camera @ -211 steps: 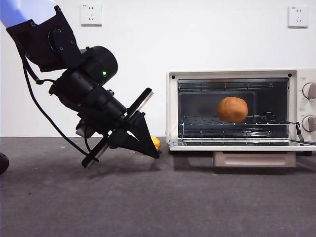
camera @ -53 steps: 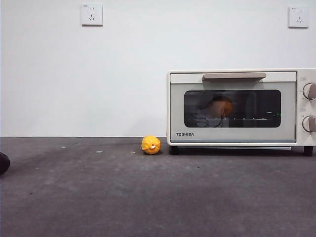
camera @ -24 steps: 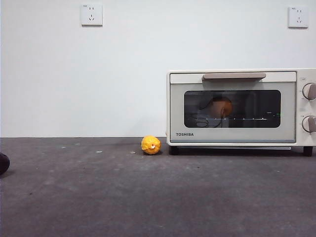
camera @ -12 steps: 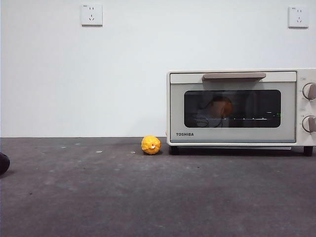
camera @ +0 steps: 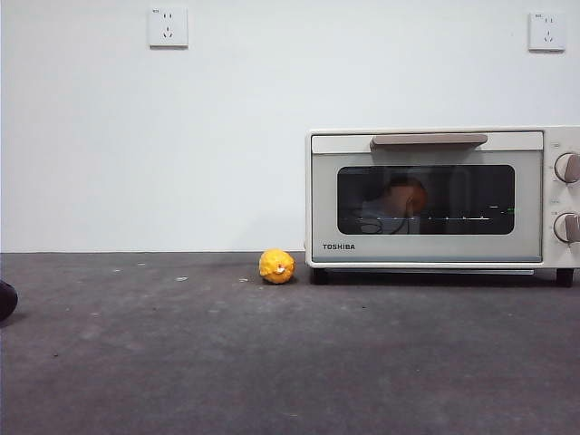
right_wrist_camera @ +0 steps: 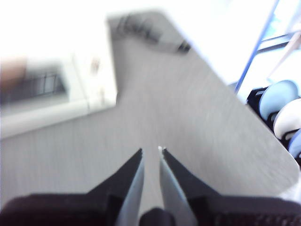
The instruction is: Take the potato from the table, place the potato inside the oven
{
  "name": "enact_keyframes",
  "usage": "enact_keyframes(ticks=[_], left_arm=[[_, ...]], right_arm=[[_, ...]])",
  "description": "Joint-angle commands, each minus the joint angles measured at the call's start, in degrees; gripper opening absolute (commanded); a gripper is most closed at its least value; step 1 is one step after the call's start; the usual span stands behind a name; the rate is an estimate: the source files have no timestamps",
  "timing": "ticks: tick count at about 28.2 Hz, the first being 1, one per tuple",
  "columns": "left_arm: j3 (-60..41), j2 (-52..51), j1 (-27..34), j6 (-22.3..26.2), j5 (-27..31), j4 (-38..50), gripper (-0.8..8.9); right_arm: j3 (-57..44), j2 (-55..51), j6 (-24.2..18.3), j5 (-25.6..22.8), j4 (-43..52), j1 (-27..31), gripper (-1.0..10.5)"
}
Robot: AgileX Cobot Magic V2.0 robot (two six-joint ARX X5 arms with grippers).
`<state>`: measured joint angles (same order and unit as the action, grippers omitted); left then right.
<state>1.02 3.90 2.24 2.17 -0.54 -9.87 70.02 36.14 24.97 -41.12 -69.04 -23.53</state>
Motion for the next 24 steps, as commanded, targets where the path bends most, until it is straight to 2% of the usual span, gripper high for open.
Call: enact_keyframes(ticks=[1,2,5,8,9,12,14,20,24], left_arm=[[-0.57,0.02,0.2,0.57,0.13,0.28,-0.04],[-0.57,0.0,0.2,0.57,0.13,0.31,-0.04],[-0.57,0.02,0.2,0.57,0.13,0.31,-0.04],[-0.57,0.02,0.2,0.57,0.13,0.28,-0.04],[-0.57,0.02,0.2,0.57,0.13,0.28,-0.04],[-0.57,0.02,0.2,0.57,0.13,0.28,-0.04],[-0.57,0.02,0.2,0.57,0.13,0.31,-0.04],[-0.57,0.02,0.2,0.57,0.11,0.28,-0.04],[-0.57,0.02,0.2,0.57,0.11,0.31,-0.04]], right_arm=[[-4.37,-1.75,-4.66,4.76,9.31,4.94,0.6],[-7.74,-3.26,-7.65,9.77,15.76,7.72,0.6],[-16.76,-7.19,-12.02,23.69,29.55,13.4,0.6],[-26.45,-11.45,-14.62,33.29,41.55,17.57,0.6],[-29.31,-12.76,-14.93,35.08,44.92,18.62,0.6],[-38.36,-17.16,-15.21,38.71,54.8,21.42,0.6],[-43.54,-19.93,-16.41,39.23,58.77,22.38,0.6],[-56.17,-26.23,-25.2,39.23,60.13,22.49,0.6],[-61.79,-29.07,-25.68,39.23,60.43,22.49,0.6]])
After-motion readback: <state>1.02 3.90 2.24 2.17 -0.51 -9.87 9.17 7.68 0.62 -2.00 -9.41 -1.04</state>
